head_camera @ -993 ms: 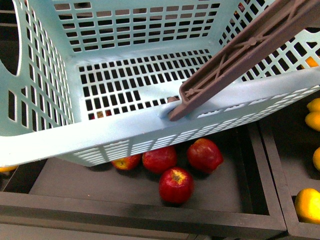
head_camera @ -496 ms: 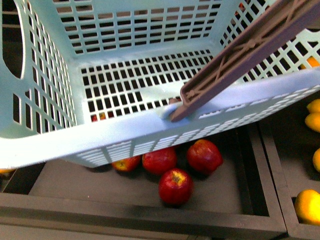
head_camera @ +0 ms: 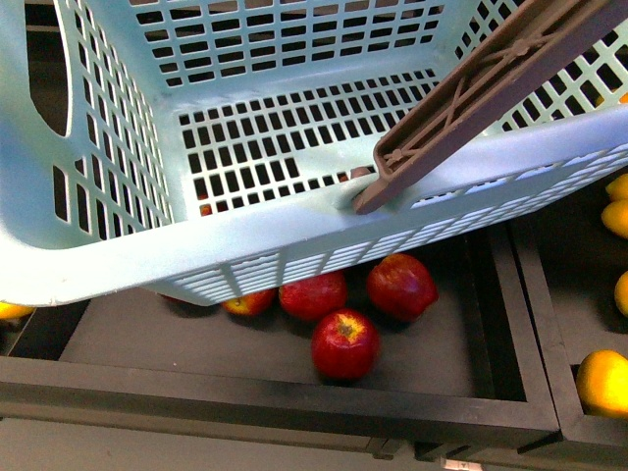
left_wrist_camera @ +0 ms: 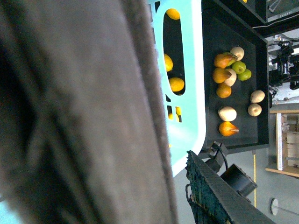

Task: Pick lemon and mango into basket

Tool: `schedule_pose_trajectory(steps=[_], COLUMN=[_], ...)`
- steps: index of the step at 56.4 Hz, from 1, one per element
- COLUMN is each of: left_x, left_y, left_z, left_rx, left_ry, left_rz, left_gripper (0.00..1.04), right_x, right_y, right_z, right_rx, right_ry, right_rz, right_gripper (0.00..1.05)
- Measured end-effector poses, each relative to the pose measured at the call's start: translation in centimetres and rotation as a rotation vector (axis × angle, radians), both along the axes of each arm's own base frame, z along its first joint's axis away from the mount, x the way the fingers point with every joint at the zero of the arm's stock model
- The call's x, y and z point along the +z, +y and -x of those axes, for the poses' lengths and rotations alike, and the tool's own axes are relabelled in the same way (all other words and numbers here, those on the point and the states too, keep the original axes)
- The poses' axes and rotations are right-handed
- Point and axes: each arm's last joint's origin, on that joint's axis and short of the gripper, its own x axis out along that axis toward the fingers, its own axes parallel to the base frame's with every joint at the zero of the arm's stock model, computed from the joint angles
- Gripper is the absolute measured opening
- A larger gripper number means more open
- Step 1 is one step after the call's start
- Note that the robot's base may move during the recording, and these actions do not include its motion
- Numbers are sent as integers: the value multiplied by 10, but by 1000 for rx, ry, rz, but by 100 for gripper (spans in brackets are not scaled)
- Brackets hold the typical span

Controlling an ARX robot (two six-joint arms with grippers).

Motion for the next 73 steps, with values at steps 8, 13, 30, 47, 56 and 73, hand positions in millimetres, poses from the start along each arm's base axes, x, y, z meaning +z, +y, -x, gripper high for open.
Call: schedule_pose_trajectory(steps=[8, 13, 30, 47, 56, 73], left_x=[0, 0, 0, 0, 0, 0], left_y=[0, 0, 0, 0, 0, 0], left_z=[0, 0, 0, 0, 0, 0], left_rx=[2, 3, 1, 2, 1, 1], left_ry=[-1, -1, 0, -1, 0, 0], left_rz=[-1, -2, -1, -1, -1, 0], left_gripper=[25, 25, 25, 25, 25, 25], right_x=[-9, -14, -38, -50, -55, -58], right_y=[4, 8, 25, 30, 26, 17], right_z=[-19, -29, -67, -92, -107, -127], right_rx=[44, 59, 49, -1, -50, -65], right_ry=[13, 22, 42, 39, 40, 20], right_rz=[-10, -22, -85, -143, -156, -152], right_gripper=[96, 96, 96, 96, 96, 96])
